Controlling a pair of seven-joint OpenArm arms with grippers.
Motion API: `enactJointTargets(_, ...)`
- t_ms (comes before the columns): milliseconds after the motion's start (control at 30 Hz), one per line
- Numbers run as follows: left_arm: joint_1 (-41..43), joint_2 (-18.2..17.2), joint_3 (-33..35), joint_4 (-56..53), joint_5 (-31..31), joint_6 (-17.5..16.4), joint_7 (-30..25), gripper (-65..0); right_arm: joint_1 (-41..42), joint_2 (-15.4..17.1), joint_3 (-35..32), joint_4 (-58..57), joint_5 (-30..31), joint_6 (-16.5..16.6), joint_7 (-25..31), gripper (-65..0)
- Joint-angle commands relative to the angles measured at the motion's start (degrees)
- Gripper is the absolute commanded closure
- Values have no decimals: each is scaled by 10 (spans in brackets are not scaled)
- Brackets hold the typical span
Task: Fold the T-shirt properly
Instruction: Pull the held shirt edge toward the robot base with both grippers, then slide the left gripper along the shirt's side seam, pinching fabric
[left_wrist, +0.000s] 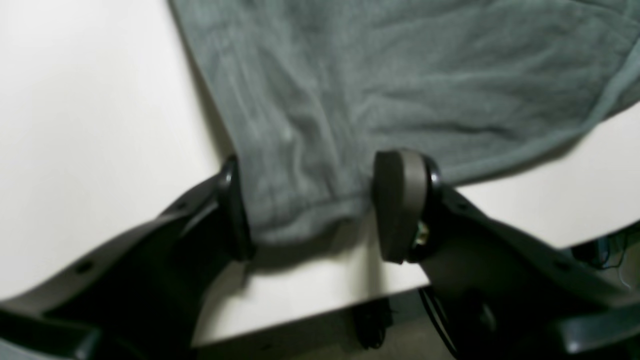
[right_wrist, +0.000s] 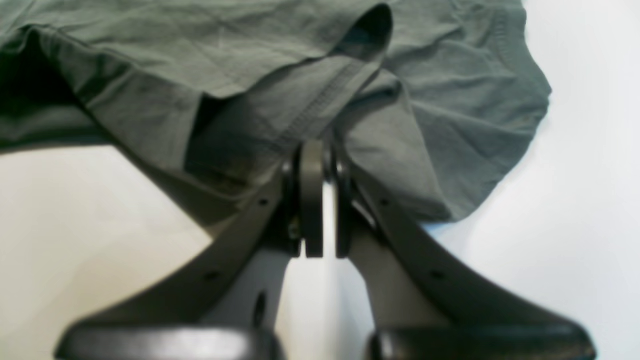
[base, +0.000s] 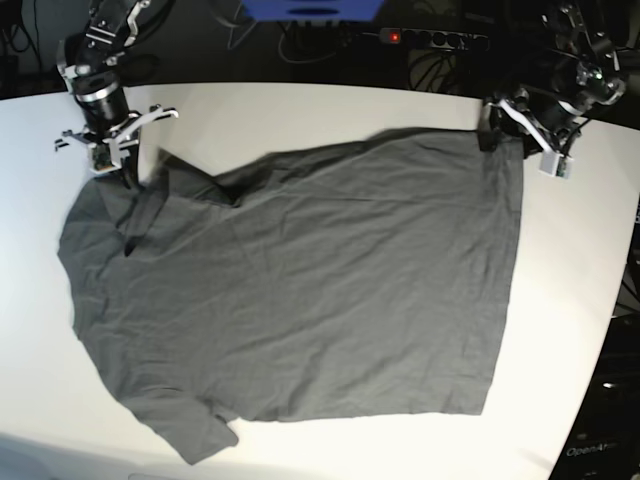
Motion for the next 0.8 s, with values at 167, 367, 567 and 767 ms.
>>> enactJointTargets(167, 30, 3, 2, -26, 96, 9, 147, -352, 0, 4, 1, 12, 8, -3, 17, -13)
enactJointTargets(367, 24, 8, 6, -27, 123, 9, 147, -351, 0, 4, 2, 12, 8, -3, 17, -13)
enactJointTargets(567, 7, 9, 3, -28, 139, 9, 147, -286, 0, 4, 2, 12, 8, -3, 17, -13)
enactJointTargets(767, -18, 16, 3, -59, 143, 9, 147, -47, 0, 5, 2, 11, 8, -3, 17, -13)
